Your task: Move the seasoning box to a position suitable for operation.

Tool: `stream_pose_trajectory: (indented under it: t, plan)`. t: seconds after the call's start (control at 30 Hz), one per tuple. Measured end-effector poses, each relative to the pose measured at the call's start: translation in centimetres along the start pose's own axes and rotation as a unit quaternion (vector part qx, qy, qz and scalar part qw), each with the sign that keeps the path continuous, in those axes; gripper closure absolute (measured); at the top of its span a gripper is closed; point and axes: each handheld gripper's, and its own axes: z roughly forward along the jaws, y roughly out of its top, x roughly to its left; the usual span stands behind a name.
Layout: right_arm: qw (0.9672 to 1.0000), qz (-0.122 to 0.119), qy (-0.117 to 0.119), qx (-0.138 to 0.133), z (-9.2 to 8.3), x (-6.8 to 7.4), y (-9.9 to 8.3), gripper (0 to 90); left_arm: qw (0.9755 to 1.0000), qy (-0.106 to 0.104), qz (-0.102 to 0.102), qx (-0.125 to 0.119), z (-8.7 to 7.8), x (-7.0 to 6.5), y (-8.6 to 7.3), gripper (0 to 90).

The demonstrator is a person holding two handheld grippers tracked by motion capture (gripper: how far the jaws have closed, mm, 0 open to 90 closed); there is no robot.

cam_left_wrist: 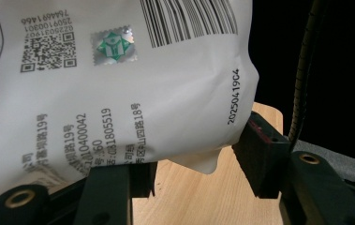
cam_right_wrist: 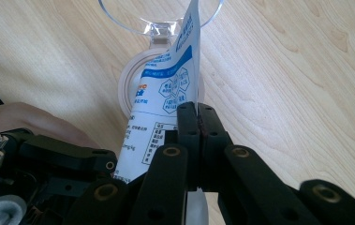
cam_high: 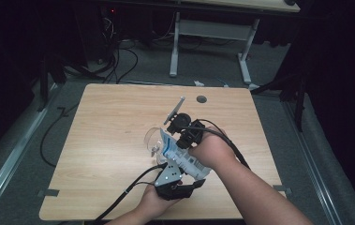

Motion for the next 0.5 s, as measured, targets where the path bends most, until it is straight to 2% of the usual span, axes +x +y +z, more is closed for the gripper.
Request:
stream_pose_trajectory:
  t: [0.5]
  plan:
    - [1.0, -0.007, -0.005, 0.005, 0.1, 0.03, 0.44, 90.0, 1.0, 0.001, -0.003, -0.002, -0.05, 0.21, 0.0, 52.6]
